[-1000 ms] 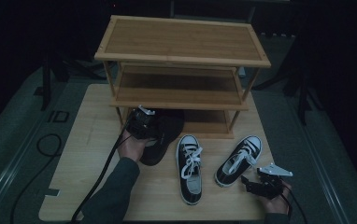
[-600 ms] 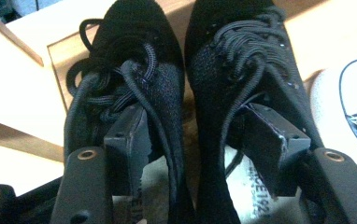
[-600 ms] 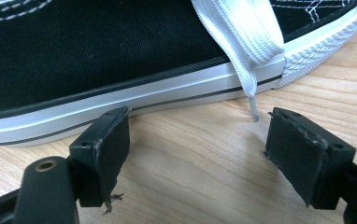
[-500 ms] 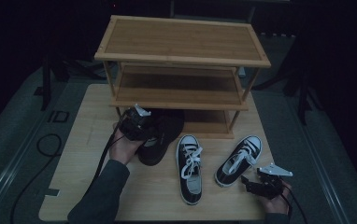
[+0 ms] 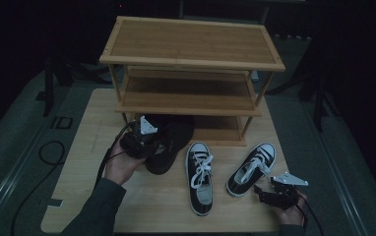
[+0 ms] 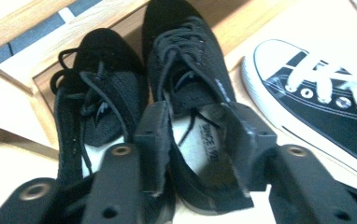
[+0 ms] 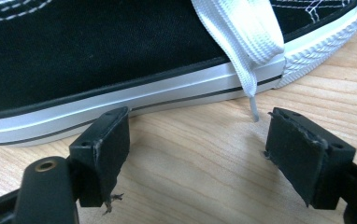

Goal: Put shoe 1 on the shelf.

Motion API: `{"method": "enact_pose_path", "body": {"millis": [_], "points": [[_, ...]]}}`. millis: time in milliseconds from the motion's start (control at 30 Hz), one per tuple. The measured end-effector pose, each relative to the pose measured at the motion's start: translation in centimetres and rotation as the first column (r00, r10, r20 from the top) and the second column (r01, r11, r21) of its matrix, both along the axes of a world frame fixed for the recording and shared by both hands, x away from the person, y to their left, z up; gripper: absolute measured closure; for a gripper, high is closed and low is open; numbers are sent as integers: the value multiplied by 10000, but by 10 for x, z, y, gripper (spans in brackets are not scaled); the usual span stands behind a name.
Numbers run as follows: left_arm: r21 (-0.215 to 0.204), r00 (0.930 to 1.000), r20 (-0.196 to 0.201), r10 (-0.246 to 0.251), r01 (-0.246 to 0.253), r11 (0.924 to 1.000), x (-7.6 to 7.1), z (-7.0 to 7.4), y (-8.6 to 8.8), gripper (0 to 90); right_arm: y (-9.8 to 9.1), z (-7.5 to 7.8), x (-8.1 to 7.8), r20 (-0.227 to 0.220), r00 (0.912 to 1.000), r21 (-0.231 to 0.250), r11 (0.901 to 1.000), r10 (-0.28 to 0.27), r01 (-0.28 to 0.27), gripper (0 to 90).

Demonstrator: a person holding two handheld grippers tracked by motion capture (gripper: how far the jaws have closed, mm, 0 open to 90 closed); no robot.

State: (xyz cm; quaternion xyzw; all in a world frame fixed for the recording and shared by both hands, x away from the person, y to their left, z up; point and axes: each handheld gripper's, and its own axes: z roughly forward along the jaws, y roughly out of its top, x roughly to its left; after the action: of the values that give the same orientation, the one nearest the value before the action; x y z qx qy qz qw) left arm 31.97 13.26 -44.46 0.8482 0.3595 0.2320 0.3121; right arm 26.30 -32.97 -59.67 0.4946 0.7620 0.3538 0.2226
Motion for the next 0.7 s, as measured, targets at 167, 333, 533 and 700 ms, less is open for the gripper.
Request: {"method": "enact_pose_path", "body": {"millis": [167,333,533,700], "points": [[176,9997,-115,-219,221,9996,-9,-2,4,806,0,0,0,2,10000,0,10000,1,-1,215],[-347,9991,-415,-55,41,9994,-11,-10,12,866,0,0,0,18,10000,-19,10000,11,-11,215],[-905,9992,-341,231,-261,9956,-18,-18,26,869,0,0,0,0,10000,-19,10000,2,-2,215],[-647,9988,-365,326,-350,9973,-25,-25,29,885,0,0,0,-2,10000,-11,10000,-14,14,215]]}}
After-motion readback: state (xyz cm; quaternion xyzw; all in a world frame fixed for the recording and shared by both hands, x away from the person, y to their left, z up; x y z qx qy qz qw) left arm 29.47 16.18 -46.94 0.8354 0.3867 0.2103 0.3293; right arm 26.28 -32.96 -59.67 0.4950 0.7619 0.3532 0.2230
